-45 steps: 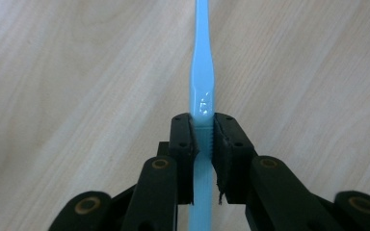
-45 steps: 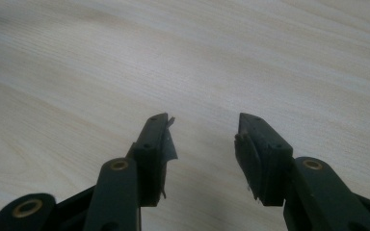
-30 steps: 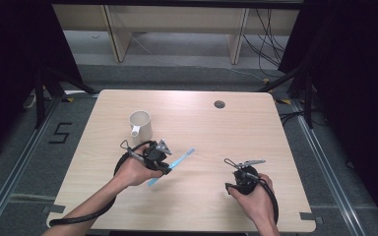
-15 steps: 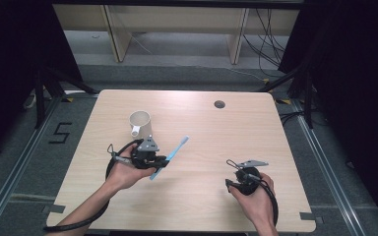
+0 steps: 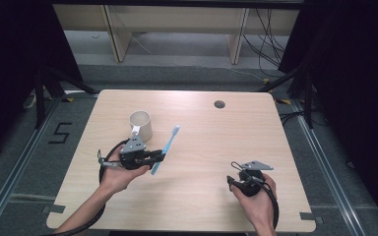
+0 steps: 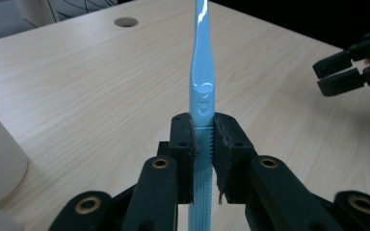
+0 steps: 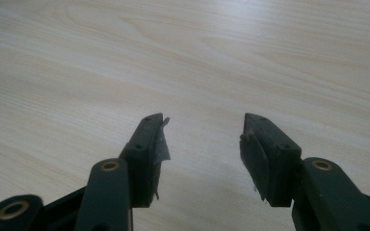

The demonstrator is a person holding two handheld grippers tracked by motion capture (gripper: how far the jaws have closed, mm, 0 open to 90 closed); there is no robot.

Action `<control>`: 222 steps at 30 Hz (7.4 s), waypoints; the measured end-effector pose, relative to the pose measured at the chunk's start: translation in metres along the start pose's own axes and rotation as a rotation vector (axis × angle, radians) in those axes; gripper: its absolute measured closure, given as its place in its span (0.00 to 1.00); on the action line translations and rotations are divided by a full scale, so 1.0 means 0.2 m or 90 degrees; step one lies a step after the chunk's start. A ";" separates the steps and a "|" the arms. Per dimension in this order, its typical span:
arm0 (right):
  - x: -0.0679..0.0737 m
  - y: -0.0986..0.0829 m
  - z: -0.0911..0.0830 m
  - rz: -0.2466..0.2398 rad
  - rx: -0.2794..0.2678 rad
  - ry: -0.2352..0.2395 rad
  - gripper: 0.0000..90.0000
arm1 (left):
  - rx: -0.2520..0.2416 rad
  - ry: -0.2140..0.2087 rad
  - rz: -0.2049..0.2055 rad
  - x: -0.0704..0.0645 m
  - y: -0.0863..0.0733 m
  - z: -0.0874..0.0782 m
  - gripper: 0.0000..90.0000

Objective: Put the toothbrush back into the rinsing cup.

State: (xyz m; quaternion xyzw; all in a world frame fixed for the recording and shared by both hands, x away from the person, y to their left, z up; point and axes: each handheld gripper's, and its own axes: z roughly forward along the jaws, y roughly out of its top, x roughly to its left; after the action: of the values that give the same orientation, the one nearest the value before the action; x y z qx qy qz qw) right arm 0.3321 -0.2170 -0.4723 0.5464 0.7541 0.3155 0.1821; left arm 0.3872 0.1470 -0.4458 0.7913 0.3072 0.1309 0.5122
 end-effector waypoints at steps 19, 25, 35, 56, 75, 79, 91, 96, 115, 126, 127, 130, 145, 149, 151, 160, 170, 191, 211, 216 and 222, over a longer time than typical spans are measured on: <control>-0.02 -0.05 0.04 0.001 -0.087 -0.004 0.55 | -0.148 0.034 -0.040 0.08 -0.10 -0.10 0.87; -0.03 -0.06 0.05 -0.003 -0.118 -0.004 0.55 | -0.176 0.041 -0.049 0.10 -0.10 -0.13 0.87; -0.05 -0.09 0.07 0.010 -0.158 -0.003 0.55 | -0.216 0.057 -0.058 0.13 -0.10 -0.16 0.87; -0.04 -0.14 0.09 -0.018 -0.243 -0.001 0.54 | -0.257 0.073 -0.056 0.18 -0.06 -0.20 0.87; -0.05 -0.15 0.08 -0.013 -0.249 -0.008 0.54 | -0.277 0.097 -0.048 0.24 -0.03 -0.22 0.87; -0.06 -0.15 0.08 -0.023 -0.254 -0.023 0.54 | -0.280 0.102 -0.047 0.25 -0.02 -0.23 0.87; -0.06 -0.15 0.08 -0.022 -0.263 -0.025 0.54 | -0.289 0.112 -0.042 0.28 0.00 -0.24 0.87; -0.06 -0.15 0.08 -0.020 -0.263 -0.026 0.54 | -0.288 0.116 -0.040 0.29 0.01 -0.24 0.87; -0.07 -0.14 0.08 -0.023 -0.270 -0.033 0.54 | -0.295 0.130 -0.037 0.33 0.03 -0.22 0.87; -0.07 -0.14 0.08 -0.022 -0.272 -0.033 0.54 | -0.299 0.142 -0.040 0.38 0.04 -0.21 0.87; -0.07 -0.14 0.08 -0.022 -0.273 -0.033 0.54 | -0.299 0.142 -0.039 0.38 0.04 -0.21 0.87; -0.07 -0.14 0.08 -0.021 -0.270 -0.037 0.54 | -0.301 0.146 -0.039 0.38 0.04 -0.21 0.87; -0.06 -0.15 0.08 0.002 -0.265 -0.021 0.54 | -0.307 0.157 -0.030 0.40 0.06 -0.19 0.87; -0.07 -0.15 0.08 -0.018 -0.267 -0.034 0.54 | -0.309 0.160 -0.030 0.41 0.05 -0.18 0.87; -0.07 -0.15 0.08 -0.014 -0.264 -0.030 0.54 | -0.311 0.161 -0.031 0.42 0.05 -0.18 0.87; -0.07 -0.15 0.08 -0.011 -0.267 -0.029 0.54 | -0.312 0.167 -0.026 0.43 0.05 -0.17 0.87; -0.07 -0.15 0.08 -0.014 -0.264 -0.030 0.53 | -0.305 0.175 -0.026 0.45 0.02 -0.14 0.87; -0.07 -0.15 0.08 -0.011 -0.252 -0.026 0.53 | -0.297 0.182 -0.025 0.47 -0.03 -0.12 0.87; -0.07 -0.15 0.09 -0.007 -0.259 -0.024 0.53 | -0.283 0.183 -0.026 0.47 -0.09 -0.10 0.87; -0.06 -0.15 0.09 -0.004 -0.253 -0.023 0.53 | -0.283 0.184 -0.027 0.47 -0.10 -0.10 0.87; -0.06 -0.15 0.09 0.013 -0.257 -0.021 0.53 | -0.274 0.184 -0.022 0.46 -0.11 -0.10 0.87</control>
State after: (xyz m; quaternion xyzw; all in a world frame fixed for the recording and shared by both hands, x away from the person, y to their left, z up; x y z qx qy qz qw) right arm 0.3254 -0.2294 -0.5063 0.5113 0.6671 0.4531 0.2969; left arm 0.4401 0.2244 -0.4672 0.6317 0.3558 0.2959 0.6219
